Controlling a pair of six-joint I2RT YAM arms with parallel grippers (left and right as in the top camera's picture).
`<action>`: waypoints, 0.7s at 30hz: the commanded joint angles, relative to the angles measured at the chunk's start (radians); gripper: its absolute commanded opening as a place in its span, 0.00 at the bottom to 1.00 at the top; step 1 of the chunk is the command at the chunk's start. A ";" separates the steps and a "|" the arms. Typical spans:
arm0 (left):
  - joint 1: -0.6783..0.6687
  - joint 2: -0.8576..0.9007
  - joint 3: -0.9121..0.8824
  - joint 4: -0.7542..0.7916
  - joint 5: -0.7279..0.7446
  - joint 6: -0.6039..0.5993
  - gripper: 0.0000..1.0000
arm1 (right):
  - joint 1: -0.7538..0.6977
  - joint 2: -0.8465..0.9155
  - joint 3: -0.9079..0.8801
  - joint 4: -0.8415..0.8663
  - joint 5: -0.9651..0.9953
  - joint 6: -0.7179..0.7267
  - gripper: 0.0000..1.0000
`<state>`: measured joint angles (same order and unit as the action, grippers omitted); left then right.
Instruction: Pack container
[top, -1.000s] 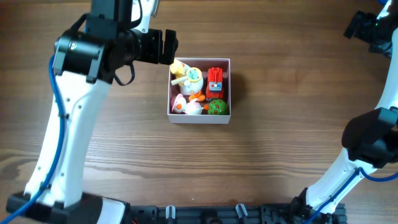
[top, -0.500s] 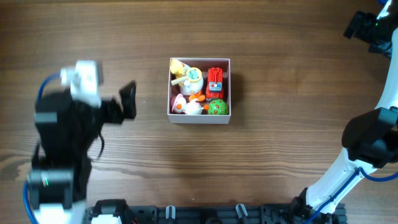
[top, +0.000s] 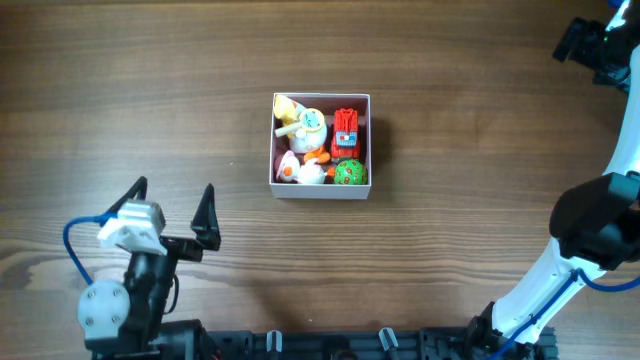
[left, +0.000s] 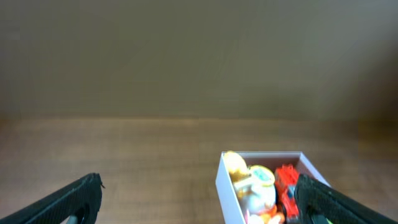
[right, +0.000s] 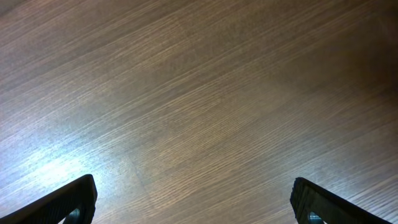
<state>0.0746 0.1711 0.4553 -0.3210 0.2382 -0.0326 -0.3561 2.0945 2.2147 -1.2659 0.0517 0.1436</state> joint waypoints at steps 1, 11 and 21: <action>0.008 -0.055 -0.039 0.015 0.027 -0.006 1.00 | 0.005 0.003 0.002 0.002 -0.008 -0.010 1.00; 0.008 -0.163 -0.150 0.126 0.027 -0.006 1.00 | 0.005 0.003 0.002 0.002 -0.008 -0.010 1.00; 0.008 -0.168 -0.265 0.233 0.034 -0.006 1.00 | 0.005 0.003 0.002 0.002 -0.008 -0.010 1.00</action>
<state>0.0746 0.0147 0.2314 -0.1051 0.2539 -0.0326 -0.3561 2.0945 2.2147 -1.2659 0.0517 0.1436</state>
